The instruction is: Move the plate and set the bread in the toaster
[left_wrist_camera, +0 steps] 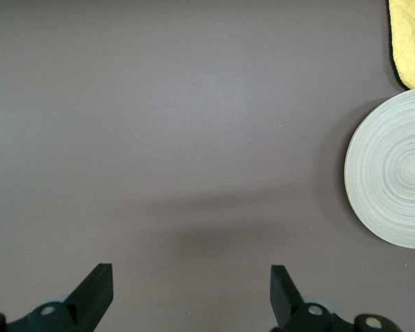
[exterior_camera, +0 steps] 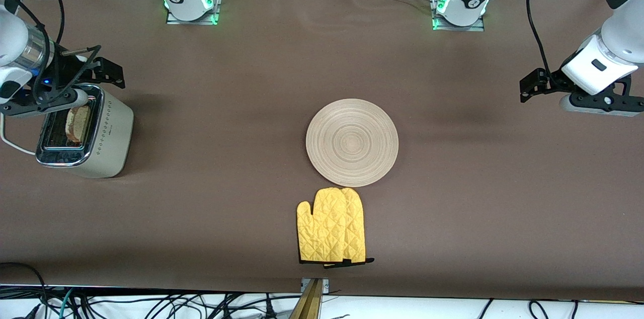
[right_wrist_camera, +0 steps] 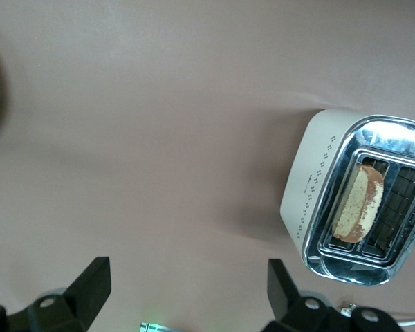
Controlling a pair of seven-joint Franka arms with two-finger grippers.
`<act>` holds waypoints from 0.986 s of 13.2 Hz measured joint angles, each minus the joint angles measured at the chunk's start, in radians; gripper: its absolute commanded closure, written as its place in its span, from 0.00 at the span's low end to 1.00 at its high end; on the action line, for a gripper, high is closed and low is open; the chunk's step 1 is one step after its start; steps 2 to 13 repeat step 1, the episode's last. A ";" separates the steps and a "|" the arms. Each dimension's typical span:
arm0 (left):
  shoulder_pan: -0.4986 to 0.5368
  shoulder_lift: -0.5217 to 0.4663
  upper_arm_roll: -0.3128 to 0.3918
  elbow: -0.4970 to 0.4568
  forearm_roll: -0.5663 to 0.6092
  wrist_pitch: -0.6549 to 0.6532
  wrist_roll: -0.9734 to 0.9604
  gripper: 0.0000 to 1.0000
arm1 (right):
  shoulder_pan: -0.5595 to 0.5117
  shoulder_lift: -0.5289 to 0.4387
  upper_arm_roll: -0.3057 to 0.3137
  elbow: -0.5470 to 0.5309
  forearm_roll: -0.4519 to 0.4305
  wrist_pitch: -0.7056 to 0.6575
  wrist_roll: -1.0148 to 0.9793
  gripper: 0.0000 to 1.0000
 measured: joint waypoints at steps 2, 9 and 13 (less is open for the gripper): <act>0.000 0.000 0.000 0.000 0.000 0.000 0.000 0.00 | -0.001 0.000 0.000 -0.001 0.000 0.000 0.000 0.00; 0.000 0.000 0.000 0.000 0.000 0.000 0.000 0.00 | -0.001 0.000 0.000 -0.001 0.000 0.000 0.000 0.00; 0.000 0.000 0.000 0.000 0.000 0.000 0.000 0.00 | -0.001 0.000 0.000 -0.001 0.000 0.000 0.000 0.00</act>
